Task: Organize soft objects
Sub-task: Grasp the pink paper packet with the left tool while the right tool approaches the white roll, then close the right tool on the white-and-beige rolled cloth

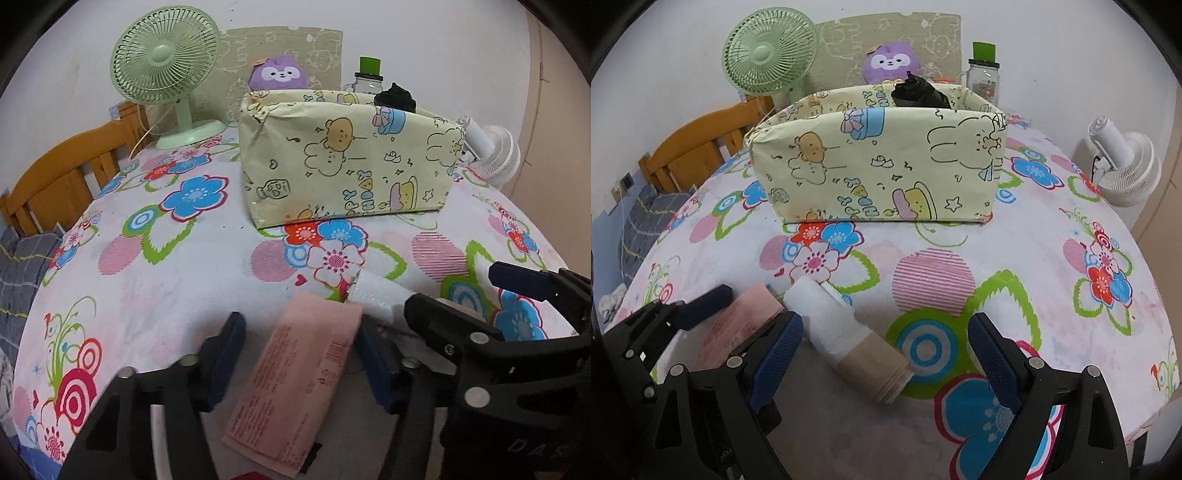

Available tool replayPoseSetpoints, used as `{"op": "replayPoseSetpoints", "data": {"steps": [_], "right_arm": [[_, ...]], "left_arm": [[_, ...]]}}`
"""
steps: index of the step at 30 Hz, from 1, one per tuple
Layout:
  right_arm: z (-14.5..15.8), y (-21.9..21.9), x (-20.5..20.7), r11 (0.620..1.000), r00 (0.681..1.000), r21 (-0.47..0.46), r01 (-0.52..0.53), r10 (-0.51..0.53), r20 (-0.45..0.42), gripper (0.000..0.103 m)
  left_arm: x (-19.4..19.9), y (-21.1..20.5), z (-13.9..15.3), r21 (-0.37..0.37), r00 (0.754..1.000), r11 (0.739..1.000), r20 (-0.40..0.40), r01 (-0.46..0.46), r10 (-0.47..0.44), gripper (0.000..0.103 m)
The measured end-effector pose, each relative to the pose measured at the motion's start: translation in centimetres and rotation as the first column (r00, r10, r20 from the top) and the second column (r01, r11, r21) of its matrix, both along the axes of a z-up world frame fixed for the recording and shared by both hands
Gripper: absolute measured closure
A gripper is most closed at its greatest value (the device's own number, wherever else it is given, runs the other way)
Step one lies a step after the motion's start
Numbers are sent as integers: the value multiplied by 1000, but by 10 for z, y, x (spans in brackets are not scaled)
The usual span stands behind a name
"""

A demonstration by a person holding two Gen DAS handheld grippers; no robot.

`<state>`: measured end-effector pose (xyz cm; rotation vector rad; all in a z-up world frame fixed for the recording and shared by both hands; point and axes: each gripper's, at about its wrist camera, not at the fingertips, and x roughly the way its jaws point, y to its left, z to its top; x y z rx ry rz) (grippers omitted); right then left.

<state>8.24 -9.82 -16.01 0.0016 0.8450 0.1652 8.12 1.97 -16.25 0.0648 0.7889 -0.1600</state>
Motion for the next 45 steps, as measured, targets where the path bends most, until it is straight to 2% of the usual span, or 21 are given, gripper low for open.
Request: {"op": "replayPoseSetpoints", "data": {"steps": [9, 12, 14, 23, 29, 31, 35, 39, 42, 45], "right_arm": [[4, 3, 9, 999, 1000, 34, -23, 23, -5, 10], [4, 6, 11, 999, 1000, 34, -31, 31, -6, 10], [3, 8, 12, 999, 999, 32, -38, 39, -11, 11], [-5, 15, 18, 997, 996, 38, -70, 72, -49, 23], [-8, 22, 18, 995, 994, 18, -97, 97, -54, 34], [-8, 25, 17, 994, 992, 21, -111, 112, -55, 42], [-8, 30, 17, 991, 989, 26, -131, 133, -62, 53], [-7, 31, 16, 988, 986, 42, -151, 153, -63, 70], [-7, 30, 15, 986, 985, 52, -157, 160, -60, 74], [-6, 30, 14, 987, 986, 48, -153, 155, -53, 77]], "left_arm": [[12, 4, 1, 1, 999, 1000, -13, -31, 31, 53], [13, 5, 1, 12, 999, 999, -14, -50, 50, 46], [13, 7, 1, 25, 997, 997, -15, -73, 73, 36], [3, 15, 0, 5, 996, 996, -36, -87, 87, 34], [-7, 15, 0, 13, 996, 997, -39, -74, 75, 34], [-9, 16, 0, 11, 996, 997, -39, -75, 75, 34], [-11, 16, 0, 19, 996, 997, -37, -76, 77, 34], [-10, 15, 1, 29, 997, 998, -39, -64, 65, 35], [-8, 13, 2, 30, 997, 998, -43, -56, 57, 35], [-7, 10, 2, 21, 998, 999, -47, -41, 42, 40]]}}
